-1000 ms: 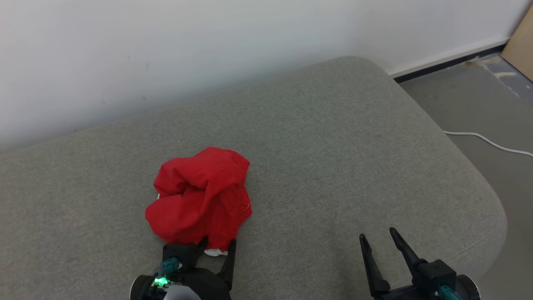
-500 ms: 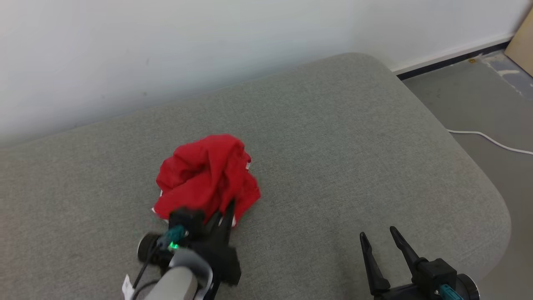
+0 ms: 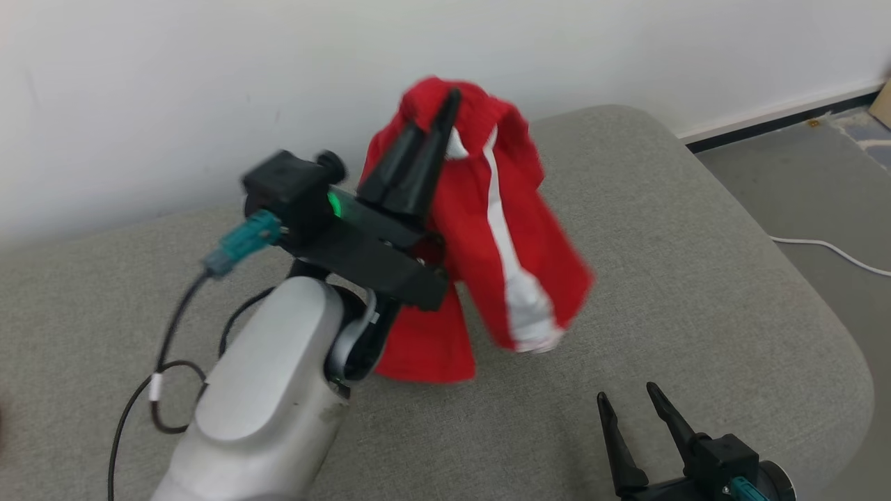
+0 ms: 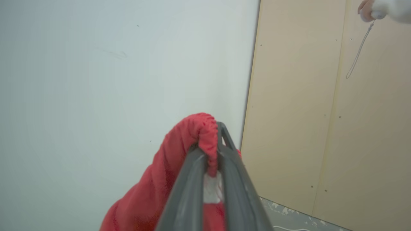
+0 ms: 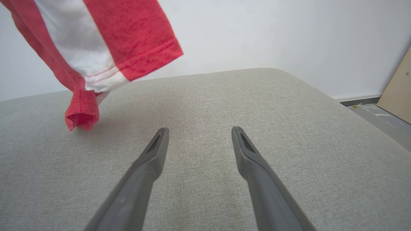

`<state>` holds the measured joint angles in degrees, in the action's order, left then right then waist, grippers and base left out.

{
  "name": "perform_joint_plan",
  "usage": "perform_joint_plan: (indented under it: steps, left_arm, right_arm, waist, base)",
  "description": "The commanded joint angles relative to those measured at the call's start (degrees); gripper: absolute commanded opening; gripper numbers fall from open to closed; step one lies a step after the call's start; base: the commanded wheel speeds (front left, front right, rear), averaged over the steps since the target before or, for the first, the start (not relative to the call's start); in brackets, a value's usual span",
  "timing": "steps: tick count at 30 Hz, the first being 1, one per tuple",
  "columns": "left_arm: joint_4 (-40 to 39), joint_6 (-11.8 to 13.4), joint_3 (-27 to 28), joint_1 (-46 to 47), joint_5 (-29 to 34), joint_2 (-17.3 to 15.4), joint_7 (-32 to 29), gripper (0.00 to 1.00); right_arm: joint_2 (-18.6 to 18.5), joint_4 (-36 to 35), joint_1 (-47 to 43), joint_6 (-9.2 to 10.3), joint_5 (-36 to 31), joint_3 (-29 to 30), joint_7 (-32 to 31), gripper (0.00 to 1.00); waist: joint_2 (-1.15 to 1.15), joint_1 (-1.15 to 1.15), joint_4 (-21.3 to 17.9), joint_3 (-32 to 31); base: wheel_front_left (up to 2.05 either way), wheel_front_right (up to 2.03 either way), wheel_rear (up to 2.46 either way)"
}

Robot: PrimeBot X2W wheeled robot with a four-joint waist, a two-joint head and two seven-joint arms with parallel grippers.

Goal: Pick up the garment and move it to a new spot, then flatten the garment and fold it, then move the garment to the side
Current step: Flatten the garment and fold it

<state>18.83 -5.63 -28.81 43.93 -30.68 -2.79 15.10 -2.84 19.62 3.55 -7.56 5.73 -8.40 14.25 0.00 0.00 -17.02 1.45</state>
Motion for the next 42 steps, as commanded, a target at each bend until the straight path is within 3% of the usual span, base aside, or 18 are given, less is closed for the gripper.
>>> perform_joint_plan:
  steps: [1,5,9,17,18,19,20,29,42]
  left_arm:
    - [-0.88,0.02,0.89,-0.44,-0.67,-0.19,0.05,0.00]
    - [-0.24,2.10,4.44,-5.86,-3.09,-0.18,0.05,0.00]
    - [6.61,3.62,6.43,-13.32,-3.42,-0.29,0.06,0.00]
    - [17.96,4.38,11.60,-23.35,-6.33,-0.19,0.07,0.00]
    - [18.31,4.46,12.50,-23.99,-6.61,-0.21,0.06,0.34]
    - [18.42,4.51,13.30,-24.56,-6.55,-0.21,0.07,0.61]
    - [18.48,4.61,14.20,-25.19,-6.57,-0.18,0.06,1.00]
    - [13.81,4.90,22.69,-31.15,-3.73,-0.19,0.08,1.00]
    - [-7.75,1.43,28.79,-41.57,16.18,-0.89,0.08,1.00]
  right_arm:
    - [-0.07,0.12,0.00,0.14,0.24,0.07,0.34,1.00]
    - [-0.07,0.33,-0.53,0.14,0.54,0.02,0.44,1.00]
    - [-0.08,0.49,-1.08,0.14,0.54,-0.54,0.52,1.00]
    - [-0.07,0.38,-1.48,0.14,0.06,-1.11,0.15,1.00]
    - [-0.07,0.37,-1.54,0.14,0.03,-1.27,0.12,1.00]
    - [-0.07,0.29,-1.56,0.14,0.12,-1.26,0.07,1.00]
    - [-0.07,0.25,-1.62,0.14,0.19,-1.40,-0.01,1.00]
    - [-0.08,0.06,-2.25,0.14,0.27,-1.36,-0.47,1.00]
    - [-0.08,-0.46,-3.46,0.15,-0.90,1.11,-0.52,1.00]
  waist:
    - [0.00,0.00,0.27,-0.13]
    - [0.00,0.00,1.59,-0.68]
    - [0.00,0.00,3.27,-1.27]
    - [0.00,0.00,6.84,-2.24]
    - [0.00,0.00,7.15,-2.37]
    - [0.00,0.00,7.49,-2.50]
    - [0.00,0.00,7.71,-2.66]
    - [0.00,0.00,8.98,-4.09]
    - [0.00,0.00,12.44,-4.67]
  base:
    - [0.00,0.00,0.00]
    - [0.00,0.00,0.00]
    - [0.00,0.00,0.00]
    - [0.00,0.00,0.00]
    - [0.00,0.00,0.00]
    - [0.00,0.00,0.00]
    - [0.00,0.00,0.00]
    - [0.00,0.00,0.00]
    - [0.00,0.00,0.00]
